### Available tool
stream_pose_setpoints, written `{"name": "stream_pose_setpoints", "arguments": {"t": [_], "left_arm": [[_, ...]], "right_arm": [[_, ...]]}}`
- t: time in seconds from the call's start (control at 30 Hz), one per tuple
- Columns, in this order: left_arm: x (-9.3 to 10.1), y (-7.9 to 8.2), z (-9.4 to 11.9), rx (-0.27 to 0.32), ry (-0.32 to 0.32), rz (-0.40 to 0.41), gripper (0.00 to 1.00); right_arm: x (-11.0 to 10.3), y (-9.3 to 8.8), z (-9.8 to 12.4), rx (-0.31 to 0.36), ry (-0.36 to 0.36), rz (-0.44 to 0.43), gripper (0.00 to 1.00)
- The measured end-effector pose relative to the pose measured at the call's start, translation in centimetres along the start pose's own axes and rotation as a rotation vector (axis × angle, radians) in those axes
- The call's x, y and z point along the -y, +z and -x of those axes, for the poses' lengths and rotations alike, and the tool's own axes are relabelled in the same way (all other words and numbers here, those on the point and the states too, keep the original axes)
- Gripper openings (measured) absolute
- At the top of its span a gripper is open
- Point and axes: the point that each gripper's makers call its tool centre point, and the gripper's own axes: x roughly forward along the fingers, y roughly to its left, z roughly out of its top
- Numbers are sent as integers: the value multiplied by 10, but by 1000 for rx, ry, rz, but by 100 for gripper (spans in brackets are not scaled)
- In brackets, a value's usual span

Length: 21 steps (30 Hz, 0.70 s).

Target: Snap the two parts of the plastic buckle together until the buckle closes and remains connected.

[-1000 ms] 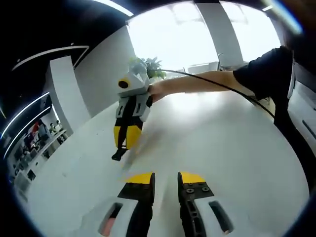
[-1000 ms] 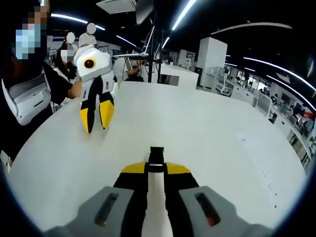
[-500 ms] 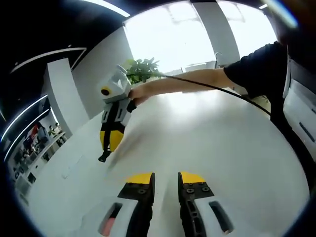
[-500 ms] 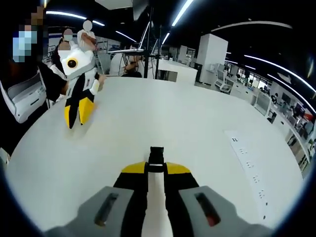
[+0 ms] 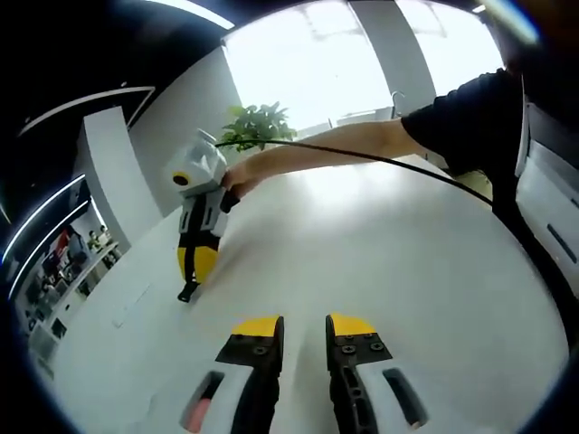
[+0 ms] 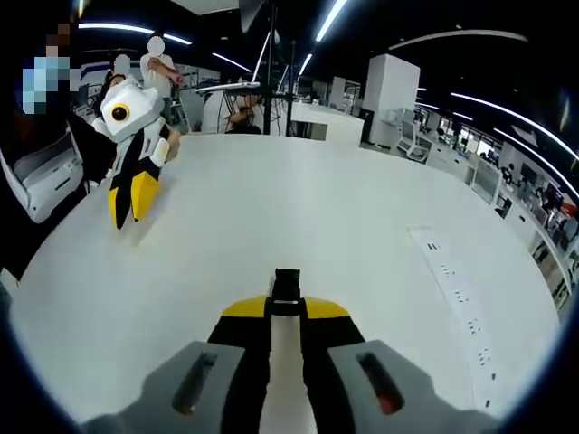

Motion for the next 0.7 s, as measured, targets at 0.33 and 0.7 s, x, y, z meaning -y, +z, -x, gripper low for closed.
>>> {"name": "stream_pose_setpoints", "arguments": {"t": [0.33, 0.7], "left_arm": [[0, -1, -1, -4, 2, -3, 18], [-1, -2, -2, -9, 4, -8, 18]], "right_arm": [[0, -3, -3, 0, 18, 11, 11], [2, -5, -2, -2, 16, 4, 11]]}}
